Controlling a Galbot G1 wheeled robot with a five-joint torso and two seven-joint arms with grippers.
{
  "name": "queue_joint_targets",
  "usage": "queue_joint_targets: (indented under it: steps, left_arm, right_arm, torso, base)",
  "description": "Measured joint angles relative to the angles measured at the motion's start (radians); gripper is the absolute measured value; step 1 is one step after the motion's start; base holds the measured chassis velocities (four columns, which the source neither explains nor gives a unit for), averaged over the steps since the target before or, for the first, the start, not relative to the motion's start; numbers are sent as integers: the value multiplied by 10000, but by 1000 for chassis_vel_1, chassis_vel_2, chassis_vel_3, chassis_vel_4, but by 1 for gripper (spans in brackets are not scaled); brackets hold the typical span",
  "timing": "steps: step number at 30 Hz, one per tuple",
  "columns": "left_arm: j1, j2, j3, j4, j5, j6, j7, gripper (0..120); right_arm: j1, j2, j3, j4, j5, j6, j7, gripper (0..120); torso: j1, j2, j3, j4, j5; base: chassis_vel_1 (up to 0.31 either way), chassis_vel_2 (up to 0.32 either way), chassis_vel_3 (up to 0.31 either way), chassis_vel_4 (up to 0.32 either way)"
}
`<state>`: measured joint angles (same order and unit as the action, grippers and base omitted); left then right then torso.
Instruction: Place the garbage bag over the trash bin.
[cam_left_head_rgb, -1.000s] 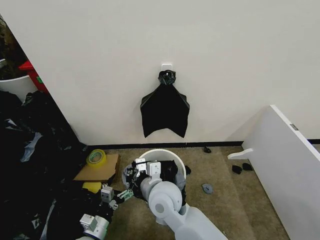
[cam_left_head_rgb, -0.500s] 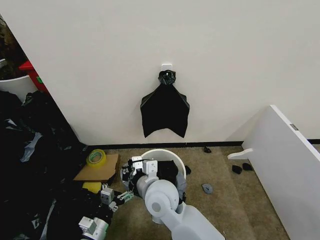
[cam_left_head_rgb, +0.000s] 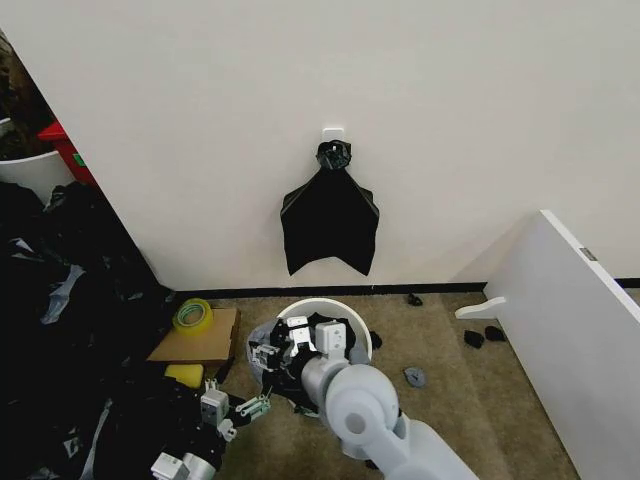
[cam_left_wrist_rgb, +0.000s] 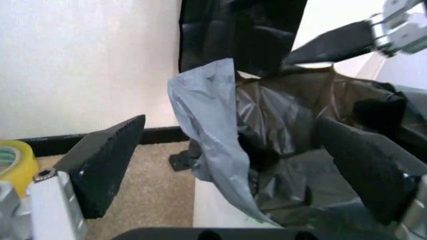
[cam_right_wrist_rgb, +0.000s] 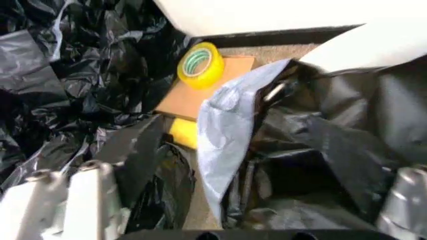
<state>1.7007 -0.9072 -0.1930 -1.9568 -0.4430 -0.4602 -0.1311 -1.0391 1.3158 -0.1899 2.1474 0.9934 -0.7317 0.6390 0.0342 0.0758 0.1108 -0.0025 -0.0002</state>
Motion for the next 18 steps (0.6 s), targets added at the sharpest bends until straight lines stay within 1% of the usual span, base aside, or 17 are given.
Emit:
queue_joint_targets:
  steps: [1, 2, 3, 4, 5, 6, 7, 10, 11, 13, 14, 15, 16, 18]
  left_arm:
    - [0, 0, 0, 0, 0, 0, 0, 100]
    - [42, -40, 0, -13, 20, -26, 0, 100]
    - [128, -120, 0, -48, 45, -78, 2, 100]
    - [128, -120, 0, -48, 45, -78, 2, 100]
    - [193, -176, -8, -80, 69, -117, 2, 100]
    - [294, -249, -34, -159, 92, -166, 0, 100]
    - [294, -249, -34, -159, 92, -166, 0, 100]
    - [553, -469, -79, -423, 83, -199, -22, 100]
    - [553, -469, -79, -423, 83, -199, -22, 100]
    - [770, -628, -103, -614, 56, -207, -46, 100]
    - [866, -676, -113, -670, 53, -209, -53, 100]
    - [866, -676, -113, -670, 53, -209, -53, 100]
    - [966, -723, -134, -721, 59, -216, -57, 100]
    - [1088, -780, -177, -773, 93, -238, -60, 100]
  right_arm:
    - [0, 0, 0, 0, 0, 0, 0, 86]
    - [-58, -187, 127, 201, 38, 0, -122, 90]
    - [-180, -646, 427, 672, 50, 0, -465, 94]
    - [-180, -646, 427, 672, 50, 0, -465, 94]
    - [-258, -1052, 697, 1064, -20, 0, -805, 98]
    - [-324, -1542, 1058, 1468, -143, 0, -1262, 100]
    - [-324, -1542, 1058, 1468, -143, 0, -1262, 100]
    - [-317, -2680, 2097, 1815, -406, 21, -2466, 100]
    - [-317, -2680, 2097, 1815, -406, 21, -2466, 100]
    - [3, -3439, 2557, 1367, -617, 83, -3561, 100]
    - [222, -3720, 2597, 1006, -793, 102, -4005, 100]
    - [222, -3720, 2597, 1006, -793, 102, -4005, 100]
    - [578, -4036, 2585, 466, -1068, 109, -4569, 100]
    - [1175, -4344, 2440, -295, -1318, 69, -5238, 100]
  torso:
    - [0, 0, 0, 0, 0]
    - [0, 0, 0, -1, -2]
    - [0, 0, 0, 0, 0]
    - [0, 0, 0, 0, 0]
    - [0, 0, 0, 0, -1]
    - [0, 0, -1, -2, -1]
    - [0, 0, -1, -2, -1]
    - [0, 0, 0, -2, 0]
    - [0, 0, 0, -2, 0]
    - [0, 0, -1, -3, 1]
    - [-1, 0, 0, -1, 2]
    - [-1, 0, 0, -1, 2]
    - [0, 0, 1, 1, 2]
    - [0, 0, 1, -1, 2]
  base:
    - [0, 0, 0, 0]
    - [0, 0, 0, 0]
    - [0, 0, 0, 0]
    - [0, 0, 0, 0]
    - [0, 0, 0, 0]
    - [0, 0, 0, 0]
    - [0, 0, 0, 0]
    - [0, 0, 0, 0]
    - [0, 0, 0, 0]
    - [0, 0, 0, 0]
    - [0, 0, 0, 0]
    - [0, 0, 0, 0]
    - [0, 0, 0, 0]
    - [0, 0, 0, 0]
